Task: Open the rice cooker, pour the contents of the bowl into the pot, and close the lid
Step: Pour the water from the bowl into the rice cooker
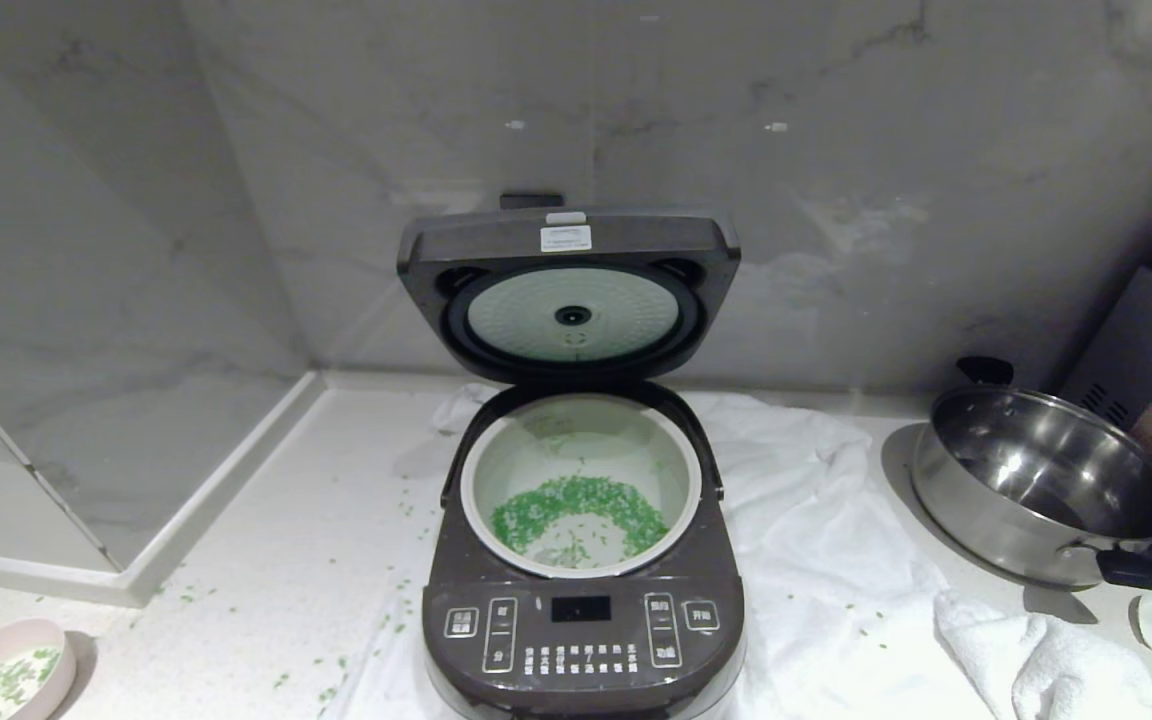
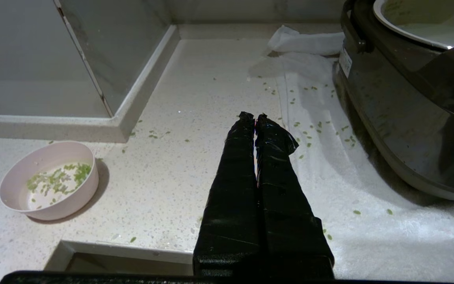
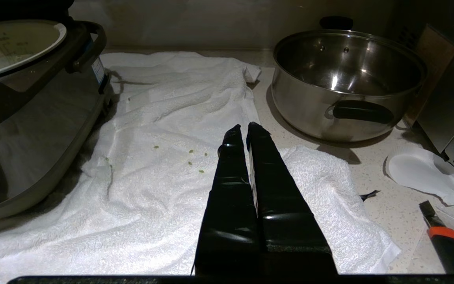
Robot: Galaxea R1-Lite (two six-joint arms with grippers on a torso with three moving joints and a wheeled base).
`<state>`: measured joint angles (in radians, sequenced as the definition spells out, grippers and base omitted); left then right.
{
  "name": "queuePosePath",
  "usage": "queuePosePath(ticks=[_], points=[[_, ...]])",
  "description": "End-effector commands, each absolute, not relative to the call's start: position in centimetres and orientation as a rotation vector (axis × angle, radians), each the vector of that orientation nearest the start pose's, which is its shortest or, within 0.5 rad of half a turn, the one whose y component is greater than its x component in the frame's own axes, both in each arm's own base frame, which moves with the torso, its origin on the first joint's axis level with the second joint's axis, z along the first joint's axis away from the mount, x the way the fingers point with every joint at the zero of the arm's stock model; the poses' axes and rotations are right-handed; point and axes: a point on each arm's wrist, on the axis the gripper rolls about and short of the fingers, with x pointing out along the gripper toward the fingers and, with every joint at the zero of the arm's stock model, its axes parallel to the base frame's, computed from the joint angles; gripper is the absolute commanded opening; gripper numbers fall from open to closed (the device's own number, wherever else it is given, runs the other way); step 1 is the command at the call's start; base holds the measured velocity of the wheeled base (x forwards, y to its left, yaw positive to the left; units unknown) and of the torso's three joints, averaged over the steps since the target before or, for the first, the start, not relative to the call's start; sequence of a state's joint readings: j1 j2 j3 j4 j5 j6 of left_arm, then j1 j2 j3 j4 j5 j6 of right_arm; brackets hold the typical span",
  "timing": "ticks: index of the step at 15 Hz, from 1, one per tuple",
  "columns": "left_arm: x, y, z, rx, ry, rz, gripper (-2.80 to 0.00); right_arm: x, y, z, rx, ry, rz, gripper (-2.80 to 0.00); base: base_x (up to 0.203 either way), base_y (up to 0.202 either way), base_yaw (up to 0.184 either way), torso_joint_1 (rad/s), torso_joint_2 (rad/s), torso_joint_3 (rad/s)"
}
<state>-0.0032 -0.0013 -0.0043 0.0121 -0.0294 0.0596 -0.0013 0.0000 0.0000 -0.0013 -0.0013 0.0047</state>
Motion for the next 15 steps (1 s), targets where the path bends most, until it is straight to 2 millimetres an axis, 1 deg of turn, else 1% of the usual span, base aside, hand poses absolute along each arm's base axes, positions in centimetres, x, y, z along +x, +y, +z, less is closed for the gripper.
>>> queuePosePath(ticks=[1,3,4,15], points=[[-2.41,-0.06,7.64,0.060,0.011,-0.028,-2.80,-2.26,0.00,7.52,0.005,0.002,-0.003,-2.80,0.000,0.000,0.000,0.000,0.00,0.000],[-2.76,-0.06,7.52,0.070,0.104,-0.032,-2.80,-2.26,0.00,7.52,0.005,0.002,-0.003,-2.80,0.000,0.000,0.000,0.000,0.00,0.000],[-2.96,-0.06,7.53,0.087,0.118,-0.032,-2.80,-2.26,0.00,7.52,0.005,0.002,-0.003,-2.80,0.000,0.000,0.000,0.000,0.00,0.000],[-2.94,-0.06,7.55,0.090,0.115,-0.033,-2.80,-2.27,0.00,7.52,0.005,0.000,-0.003,-2.80,0.000,0.000,0.000,0.000,0.00,0.000]])
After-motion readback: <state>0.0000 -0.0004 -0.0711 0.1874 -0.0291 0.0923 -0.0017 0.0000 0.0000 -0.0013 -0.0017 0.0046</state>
